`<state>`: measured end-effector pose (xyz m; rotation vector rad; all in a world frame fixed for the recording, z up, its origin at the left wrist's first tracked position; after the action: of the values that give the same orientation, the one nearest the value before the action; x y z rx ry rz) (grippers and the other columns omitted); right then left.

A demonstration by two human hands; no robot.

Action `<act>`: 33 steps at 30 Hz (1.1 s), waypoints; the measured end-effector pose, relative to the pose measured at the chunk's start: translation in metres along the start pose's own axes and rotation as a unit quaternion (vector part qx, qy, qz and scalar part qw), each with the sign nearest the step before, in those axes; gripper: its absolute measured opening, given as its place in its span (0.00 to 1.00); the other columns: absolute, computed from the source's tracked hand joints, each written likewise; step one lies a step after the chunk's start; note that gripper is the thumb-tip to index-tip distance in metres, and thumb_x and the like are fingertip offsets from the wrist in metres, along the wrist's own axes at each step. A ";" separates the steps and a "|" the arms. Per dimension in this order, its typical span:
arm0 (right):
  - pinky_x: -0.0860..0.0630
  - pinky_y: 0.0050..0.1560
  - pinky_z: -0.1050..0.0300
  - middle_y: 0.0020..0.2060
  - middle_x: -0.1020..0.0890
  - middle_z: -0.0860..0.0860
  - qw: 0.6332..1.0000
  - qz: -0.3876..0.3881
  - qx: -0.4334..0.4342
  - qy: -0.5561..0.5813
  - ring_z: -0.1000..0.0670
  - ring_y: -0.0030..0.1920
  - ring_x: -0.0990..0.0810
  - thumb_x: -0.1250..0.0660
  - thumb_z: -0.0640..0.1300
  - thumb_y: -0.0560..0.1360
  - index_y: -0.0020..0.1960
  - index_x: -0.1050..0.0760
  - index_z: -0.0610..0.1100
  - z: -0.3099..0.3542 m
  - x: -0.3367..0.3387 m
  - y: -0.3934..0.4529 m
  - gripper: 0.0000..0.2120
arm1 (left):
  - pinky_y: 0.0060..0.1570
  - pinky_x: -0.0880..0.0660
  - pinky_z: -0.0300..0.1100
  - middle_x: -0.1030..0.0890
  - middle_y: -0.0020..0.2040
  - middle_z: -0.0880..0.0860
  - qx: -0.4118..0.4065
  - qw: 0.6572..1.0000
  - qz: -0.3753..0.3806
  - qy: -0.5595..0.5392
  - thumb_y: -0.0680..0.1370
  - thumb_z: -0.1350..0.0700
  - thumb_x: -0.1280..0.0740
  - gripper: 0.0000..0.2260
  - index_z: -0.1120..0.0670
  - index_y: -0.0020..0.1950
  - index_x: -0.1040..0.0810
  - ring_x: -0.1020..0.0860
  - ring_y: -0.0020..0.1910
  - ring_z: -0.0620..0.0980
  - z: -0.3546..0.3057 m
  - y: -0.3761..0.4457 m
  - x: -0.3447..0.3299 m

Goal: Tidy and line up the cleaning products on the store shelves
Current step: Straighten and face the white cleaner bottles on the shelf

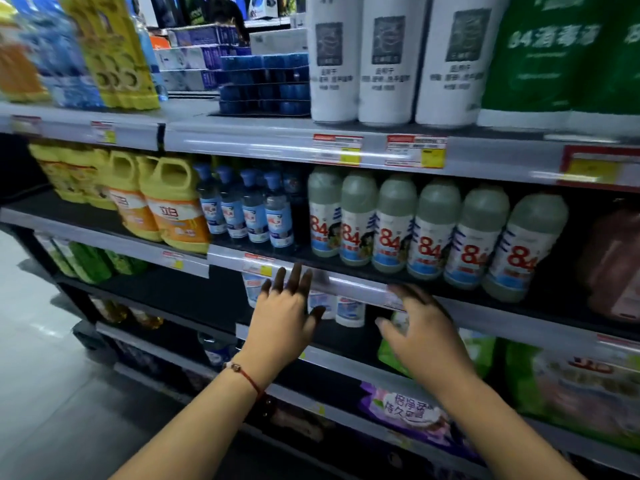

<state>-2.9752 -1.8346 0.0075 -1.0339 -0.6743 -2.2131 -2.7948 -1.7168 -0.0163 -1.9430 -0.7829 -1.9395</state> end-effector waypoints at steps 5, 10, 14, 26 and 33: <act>0.29 0.61 0.57 0.69 0.24 0.48 0.998 0.020 -0.030 0.041 0.46 0.67 0.25 0.32 0.55 0.78 0.76 0.33 0.50 0.086 -0.069 0.055 0.28 | 0.77 0.45 0.55 0.48 0.82 0.55 -0.019 1.000 -0.012 0.015 0.82 0.40 0.42 0.33 0.53 0.82 0.48 0.47 0.81 0.59 0.092 0.013 0.004; 0.28 0.66 0.45 0.73 0.29 0.44 0.987 -0.055 -0.095 0.119 0.41 0.70 0.28 0.29 0.54 0.76 0.78 0.37 0.48 0.125 -0.113 0.118 0.34 | 0.78 0.47 0.56 0.52 0.83 0.53 -0.091 0.996 -0.017 0.011 0.83 0.40 0.43 0.33 0.53 0.83 0.49 0.49 0.81 0.59 0.147 0.033 0.012; 0.26 0.64 0.44 0.68 0.24 0.42 0.972 -0.091 -0.151 0.153 0.40 0.65 0.24 0.25 0.49 0.74 0.74 0.32 0.43 0.127 -0.132 0.144 0.33 | 0.74 0.39 0.60 0.41 0.81 0.55 -0.158 0.987 -0.019 0.011 0.79 0.42 0.37 0.32 0.55 0.80 0.37 0.39 0.78 0.62 0.163 0.053 0.001; 0.26 0.66 0.46 0.68 0.23 0.46 0.971 -0.146 -0.173 0.077 0.44 0.67 0.24 0.30 0.49 0.78 0.76 0.33 0.47 0.135 -0.134 0.133 0.28 | 0.78 0.62 0.59 0.63 0.81 0.51 -0.215 0.976 0.039 0.007 0.84 0.40 0.51 0.31 0.51 0.82 0.58 0.65 0.80 0.55 0.153 0.071 -0.019; 0.43 0.78 0.55 0.79 0.40 0.55 0.993 -0.071 -0.064 -0.063 0.51 0.79 0.43 0.35 0.54 0.80 0.80 0.42 0.51 0.170 -0.164 0.086 0.32 | 0.75 0.44 0.56 0.33 0.77 0.59 -0.212 0.975 -0.049 -0.047 0.76 0.40 0.44 0.33 0.59 0.75 0.30 0.34 0.76 0.62 0.181 0.063 -0.016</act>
<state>-2.7461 -1.7329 -0.0106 -1.2331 -0.6887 -2.3538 -2.6085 -1.6698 -0.0306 -2.2865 -0.5242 -2.2331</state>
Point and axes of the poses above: each hand's wrist, its own y-axis towards the middle knuckle, its own x-axis out of the back of the hand, z = x × y, the point moved 9 cm from there along y, towards the middle knuckle
